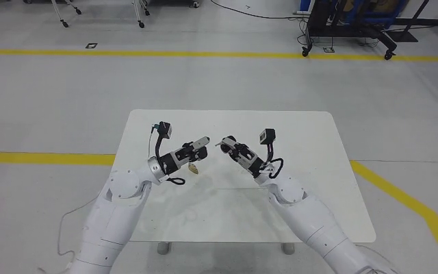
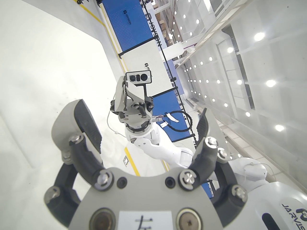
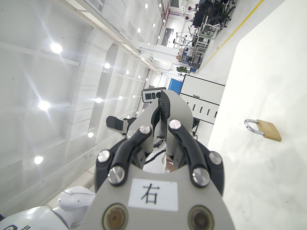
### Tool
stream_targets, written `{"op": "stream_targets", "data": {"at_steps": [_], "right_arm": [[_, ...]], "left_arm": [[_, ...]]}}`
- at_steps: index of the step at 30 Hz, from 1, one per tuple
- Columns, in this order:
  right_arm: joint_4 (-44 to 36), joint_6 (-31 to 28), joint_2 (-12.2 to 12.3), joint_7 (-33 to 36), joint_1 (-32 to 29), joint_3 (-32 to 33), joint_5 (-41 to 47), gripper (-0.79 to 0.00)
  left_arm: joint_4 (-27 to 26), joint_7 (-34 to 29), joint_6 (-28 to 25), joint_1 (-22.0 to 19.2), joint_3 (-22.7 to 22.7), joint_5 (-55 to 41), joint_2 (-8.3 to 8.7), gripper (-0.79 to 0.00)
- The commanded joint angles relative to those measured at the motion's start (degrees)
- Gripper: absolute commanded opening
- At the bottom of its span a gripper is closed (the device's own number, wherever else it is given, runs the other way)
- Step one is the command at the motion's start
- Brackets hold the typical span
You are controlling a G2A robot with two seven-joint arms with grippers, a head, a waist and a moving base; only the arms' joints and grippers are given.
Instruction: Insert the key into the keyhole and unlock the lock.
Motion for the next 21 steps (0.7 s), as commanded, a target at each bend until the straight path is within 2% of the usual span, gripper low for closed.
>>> {"op": "stream_targets", "data": {"at_steps": [1,5,9,10,11,21], "right_arm": [[0.02,-0.08,0.01,0.0,0.01,0.02,0.04,-0.785],[0.02,-0.08,0.01,0.0,0.01,0.02,0.04,-0.785],[0.02,-0.08,0.01,0.0,0.01,0.02,0.04,-0.785],[0.02,-0.08,0.01,0.0,0.01,0.02,0.04,-0.785],[0.02,-0.08,0.01,0.0,0.01,0.02,0.04,-0.785],[0.02,-0.08,0.01,0.0,0.01,0.02,0.04,-0.785]], "left_arm": [[0.22,-0.14,0.12,-0.19,0.21,-0.14,0.01,-0.003],[0.61,-0.51,0.43,-0.67,1.08,0.84,0.03,-0.169],[0.65,0.38,0.62,-0.8,1.82,2.37,0.03,-0.286],[0.69,0.61,0.63,-0.8,1.91,2.47,0.03,-0.329],[0.74,0.98,0.69,-0.8,1.99,2.68,0.03,-0.413],[0.73,3.44,2.48,-0.96,3.52,4.95,-0.04,-0.44]]}}
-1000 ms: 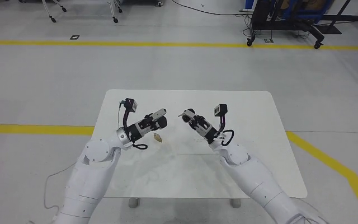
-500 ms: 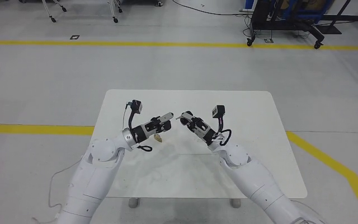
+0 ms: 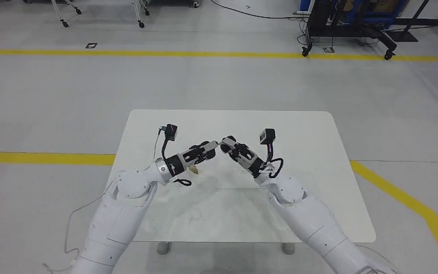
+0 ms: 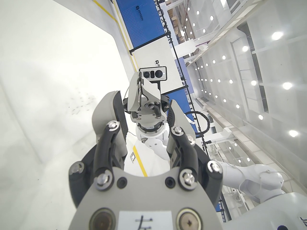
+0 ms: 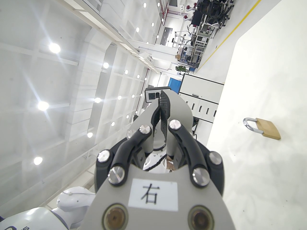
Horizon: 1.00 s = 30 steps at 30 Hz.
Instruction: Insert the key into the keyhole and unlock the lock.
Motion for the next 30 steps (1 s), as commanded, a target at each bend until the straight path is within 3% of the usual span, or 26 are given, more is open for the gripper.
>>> {"op": "stream_targets", "data": {"at_steps": [1,8,20,25,30], "right_arm": [[0.0,0.0,0.0,0.0,0.0,0.0,0.0,-0.785],[0.0,0.0,0.0,0.0,0.0,0.0,0.0,-0.785],[-2.71,1.88,-0.04,2.15,-1.75,0.85,-0.38,-0.785],[-2.76,1.93,-0.05,2.21,-1.82,0.93,-0.41,-0.785],[-2.76,1.93,-0.05,2.21,-1.82,0.93,-0.41,-0.785]], "left_arm": [[-0.04,0.37,0.2,-0.05,0.25,0.48,0.0,-0.449],[-0.15,0.96,0.6,-0.1,0.48,0.91,0.06,-0.505],[-0.2,1.06,0.43,-0.12,0.7,1.32,0.23,-0.505],[-0.26,1.17,0.25,-0.03,0.74,1.44,0.3,-0.646],[-0.3,1.26,-0.02,0.09,0.78,1.45,0.36,-0.699]]}}
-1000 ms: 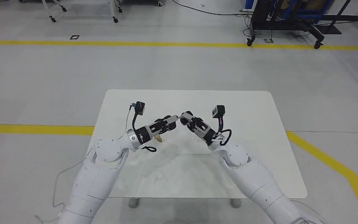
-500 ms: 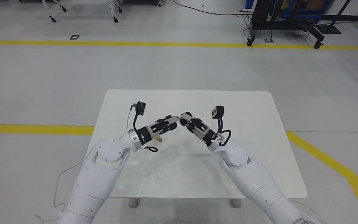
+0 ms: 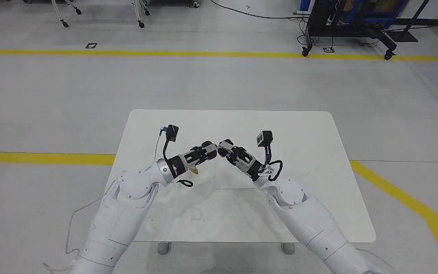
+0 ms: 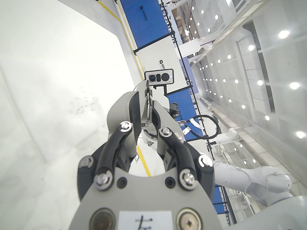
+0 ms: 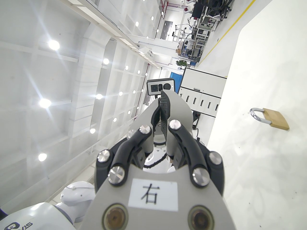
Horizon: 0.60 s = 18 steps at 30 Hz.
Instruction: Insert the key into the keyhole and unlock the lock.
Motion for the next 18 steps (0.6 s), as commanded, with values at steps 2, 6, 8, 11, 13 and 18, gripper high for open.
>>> {"op": "stream_targets", "data": {"at_steps": [2,6,8,11,13,18], "right_arm": [[0.0,0.0,0.0,0.0,0.0,0.0,0.0,-0.785],[0.0,0.0,0.0,0.0,0.0,0.0,0.0,-0.785],[0.0,0.0,0.0,0.0,0.0,0.0,0.0,-0.785],[0.0,0.0,0.0,0.0,0.0,0.0,0.0,-0.619],[0.0,0.0,0.0,0.0,0.0,0.0,0.0,-0.591],[0.0,0.0,0.0,0.0,0.0,0.0,0.0,0.0]], "left_arm": [[-0.02,-0.05,-0.09,0.04,0.04,0.13,0.05,-0.705],[-0.12,0.2,0.08,0.11,0.08,0.26,0.1,-0.757],[-0.15,0.29,0.21,0.13,0.1,0.4,0.13,-0.785],[-0.25,0.38,0.2,0.13,0.13,0.52,0.16,-0.785],[-0.26,0.45,0.13,0.17,0.17,0.55,0.18,-0.785],[-0.34,0.56,-0.34,0.27,0.22,0.22,0.21,-0.785]]}}
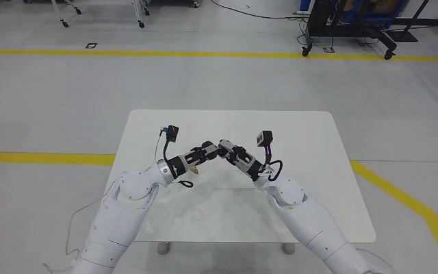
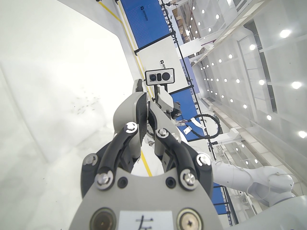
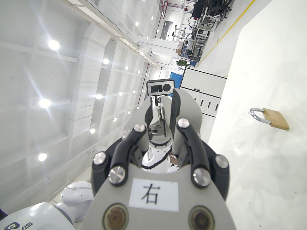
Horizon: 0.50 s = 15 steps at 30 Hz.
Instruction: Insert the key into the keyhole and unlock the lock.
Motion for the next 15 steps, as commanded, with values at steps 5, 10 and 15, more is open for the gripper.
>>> {"op": "stream_targets", "data": {"at_steps": [5,10,15], "right_arm": [[0.0,0.0,0.0,0.0,0.0,0.0,0.0,0.0],[0.0,0.0,0.0,0.0,0.0,0.0,0.0,0.0],[0.0,0.0,0.0,0.0,0.0,0.0,0.0,0.0]], "left_arm": [[-0.07,1.26,-0.24,0.19,-0.65,-0.49,0.09,-0.785],[0.07,1.66,0.64,0.31,-1.24,-2.48,0.09,-0.785],[0.07,1.66,0.64,0.31,-1.24,-2.48,0.09,-0.785]]}}
